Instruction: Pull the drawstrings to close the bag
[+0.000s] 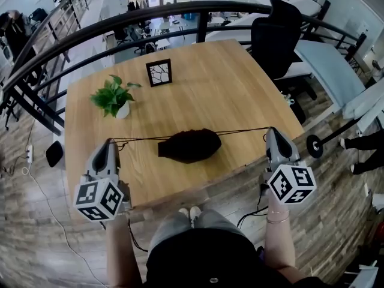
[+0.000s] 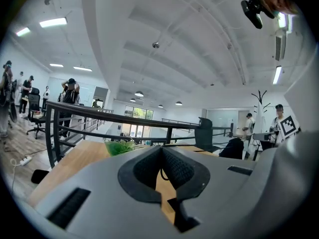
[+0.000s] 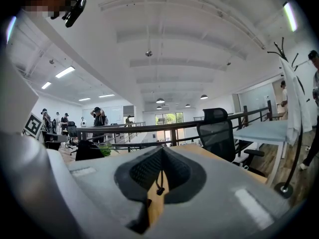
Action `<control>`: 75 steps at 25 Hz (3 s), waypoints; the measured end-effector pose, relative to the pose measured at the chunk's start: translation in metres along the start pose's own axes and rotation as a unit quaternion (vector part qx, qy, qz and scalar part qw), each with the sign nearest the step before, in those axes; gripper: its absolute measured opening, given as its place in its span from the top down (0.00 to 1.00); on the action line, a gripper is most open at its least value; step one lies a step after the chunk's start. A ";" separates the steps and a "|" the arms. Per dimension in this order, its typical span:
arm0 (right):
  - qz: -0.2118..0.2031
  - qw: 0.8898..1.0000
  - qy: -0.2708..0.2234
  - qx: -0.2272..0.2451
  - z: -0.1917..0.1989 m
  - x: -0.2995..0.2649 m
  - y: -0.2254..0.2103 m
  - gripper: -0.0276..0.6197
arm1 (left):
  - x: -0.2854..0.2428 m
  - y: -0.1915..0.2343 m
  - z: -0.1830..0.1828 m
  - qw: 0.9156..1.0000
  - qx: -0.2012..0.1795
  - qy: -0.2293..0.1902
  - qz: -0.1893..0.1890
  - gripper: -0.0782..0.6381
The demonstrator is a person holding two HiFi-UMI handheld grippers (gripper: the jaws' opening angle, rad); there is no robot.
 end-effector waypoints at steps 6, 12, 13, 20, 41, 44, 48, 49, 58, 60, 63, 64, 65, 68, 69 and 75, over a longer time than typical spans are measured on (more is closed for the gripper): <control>-0.007 1.000 0.023 -0.015 0.011 -0.009 -0.004 0.96 | -0.011 -0.002 0.008 1.000 0.015 0.014 0.011 0.87; -0.008 0.998 0.053 -0.011 0.031 -0.012 -0.003 0.96 | -0.014 0.001 0.025 0.999 0.026 0.041 0.013 0.87; -0.009 0.998 0.058 -0.010 0.033 -0.013 -0.003 0.96 | -0.015 0.001 0.026 0.998 0.028 0.045 0.014 0.87; 0.005 0.996 0.082 -0.018 0.052 -0.023 -0.004 0.95 | -0.032 -0.007 0.045 0.996 0.043 0.072 0.035 0.87; -0.056 0.978 0.199 0.008 0.137 -0.050 0.050 0.95 | -0.085 -0.050 0.120 0.972 0.070 0.188 0.118 0.87; -0.075 0.974 0.215 0.018 0.147 -0.054 0.061 0.95 | -0.093 -0.057 0.128 0.968 0.067 0.204 0.132 0.87; -0.096 0.967 0.235 0.025 0.160 -0.060 0.073 0.95 | -0.102 -0.063 0.140 0.961 0.087 0.217 0.146 0.87; -0.101 0.965 0.240 0.027 0.163 -0.061 0.075 0.95 | -0.103 -0.063 0.142 0.960 0.094 0.219 0.148 0.87; -0.125 0.953 0.275 0.032 0.183 -0.061 0.085 0.89 | -0.104 -0.066 0.154 0.954 0.104 0.236 0.150 0.86; -0.125 0.952 0.279 0.032 0.185 -0.060 0.086 0.89 | -0.103 -0.066 0.155 0.954 0.106 0.238 0.151 0.84; -0.121 0.952 0.280 0.031 0.186 -0.059 0.085 0.85 | -0.101 -0.068 0.155 0.952 0.107 0.239 0.156 0.76; -0.120 0.952 0.279 0.030 0.185 -0.058 0.085 0.84 | -0.100 -0.068 0.154 0.953 0.106 0.239 0.156 0.75; -0.119 0.953 0.277 0.030 0.183 -0.056 0.085 0.82 | -0.098 -0.069 0.153 0.953 0.104 0.239 0.156 0.73; -0.119 0.956 0.267 0.027 0.174 -0.052 0.085 0.78 | -0.094 -0.071 0.149 0.955 0.101 0.234 0.150 0.65; -0.120 0.957 0.262 0.026 0.170 -0.050 0.085 0.78 | -0.093 -0.071 0.147 0.956 0.099 0.232 0.148 0.64; -0.133 0.963 0.232 0.018 0.148 -0.036 0.092 0.75 | -0.081 -0.070 0.134 0.964 0.082 0.214 0.133 0.57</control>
Point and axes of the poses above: the fingertips, and each gripper's own axes: x backward along the fingers, y to its left, z out of its underside, the point moved 6 cm from there along x, backward along the fingers, and after that the axes turned 10 degrees about z, right-handed, at the moved point
